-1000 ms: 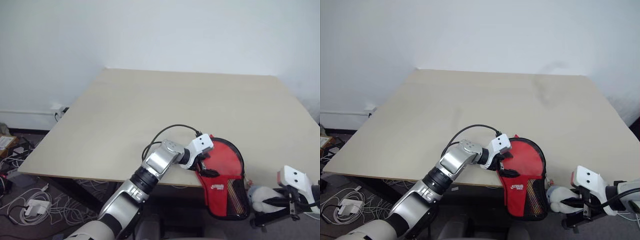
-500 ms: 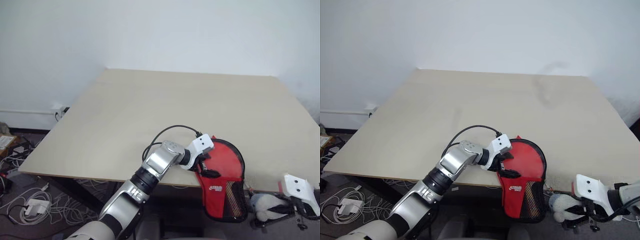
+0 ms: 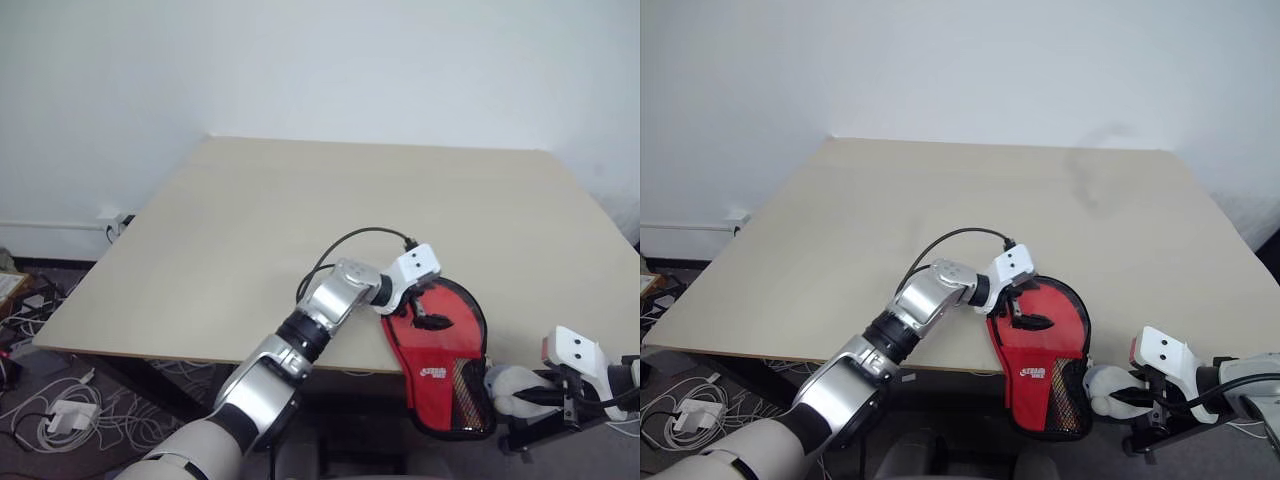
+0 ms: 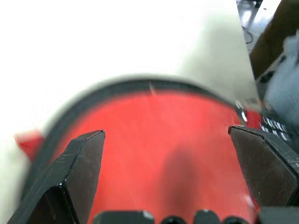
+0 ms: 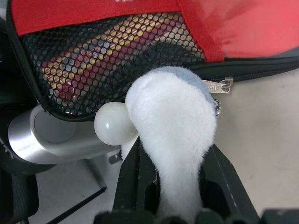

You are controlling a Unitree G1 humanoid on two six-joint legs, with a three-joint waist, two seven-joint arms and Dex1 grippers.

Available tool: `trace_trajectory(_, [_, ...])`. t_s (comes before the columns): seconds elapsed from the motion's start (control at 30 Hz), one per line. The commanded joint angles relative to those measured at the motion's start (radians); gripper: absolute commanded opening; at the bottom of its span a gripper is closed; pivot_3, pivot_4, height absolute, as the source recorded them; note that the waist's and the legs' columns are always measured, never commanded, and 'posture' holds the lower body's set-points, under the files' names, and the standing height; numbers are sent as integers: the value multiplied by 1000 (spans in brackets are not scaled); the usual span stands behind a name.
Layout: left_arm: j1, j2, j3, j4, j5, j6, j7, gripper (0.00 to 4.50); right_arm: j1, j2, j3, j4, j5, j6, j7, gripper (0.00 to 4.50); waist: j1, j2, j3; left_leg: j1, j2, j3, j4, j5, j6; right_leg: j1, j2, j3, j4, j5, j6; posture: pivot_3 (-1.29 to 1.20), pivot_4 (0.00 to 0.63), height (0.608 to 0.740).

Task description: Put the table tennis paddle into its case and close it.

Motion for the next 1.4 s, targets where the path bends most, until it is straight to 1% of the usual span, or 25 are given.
trace_trajectory(0.03, [-51, -25, -10, 62, 27, -65, -19, 4500, -10, 3, -16, -5, -13, -8, -20, 351, -1, 0, 0, 0, 0, 0, 0, 0, 0, 0, 0, 0, 0, 0, 0, 0, 0, 740])
trace_trajectory(0.17, [-45, -13, -63, 72, 55, -64, -112, 4500, -9, 0, -16, -6, -14, 4, -34, 351, -5, 0, 0, 0, 0, 0, -1, 0, 0, -1, 1, 0, 0, 0, 0, 0, 0, 740])
trace_trajectory(0.43, [-13, 20, -163, 229, 201, -217, -79, 4500, 0, 1, -47, -3, -10, -7, -34, 351, -4, 0, 0, 1, 0, 0, 0, 0, 0, 1, 0, 0, 0, 0, 0, 0, 0, 740])
trace_trajectory(0.57, [-19, 8, -161, 289, 231, -239, -57, 4500, 11, -9, -74, 12, -9, -17, -19, 351, -4, -1, -1, 1, 0, 0, 1, 0, 0, 2, 0, 0, 0, 0, 0, 0, 0, 740])
trace_trajectory(0.83, [1, 7, -163, 274, 241, -246, -85, 4500, 55, -47, -135, 90, -61, -137, 47, 351, -4, -4, -3, 1, 0, -1, 2, 0, 0, 3, 0, 0, 0, 0, 0, 0, 0, 740])
trace_trajectory(0.97, [13, 8, -167, 263, 246, -243, -95, 4500, 82, -88, -127, 115, -106, -201, 83, 351, -2, -5, -3, 1, 0, -1, 1, 0, 0, 3, 0, 0, 0, 0, 0, 0, 0, 740])
trace_trajectory(1.23, [20, 6, -162, 255, 246, -233, -93, 4500, 135, -101, -77, 56, -131, -252, 122, 351, 0, -5, -3, 1, 0, -1, 1, 0, 0, 3, 0, 0, 0, 0, 0, 0, 0, 740])
trace_trajectory(1.27, [22, 7, -162, 252, 247, -232, -92, 4500, 141, -97, -70, 45, -133, -254, 123, 1046, 1, -5, -3, 1, 0, -1, 1, 0, 0, 3, 0, 0, 0, 0, 0, 0, 0, 740])
trace_trajectory(1.3, [24, 8, -163, 249, 247, -231, -92, 4500, 145, -95, -65, 37, -134, -253, 122, 1349, 1, -5, -3, 1, 0, -1, 2, 0, 0, 3, 0, -1, 0, 0, 0, 0, 0, 740])
trace_trajectory(1.4, [29, 11, -162, 240, 248, -229, -92, 4500, 147, -93, -58, 27, -137, -252, 117, 2485, 0, -5, -3, 1, 0, -1, 1, 0, 0, 4, 0, 0, 0, 0, 0, 0, 0, 740])
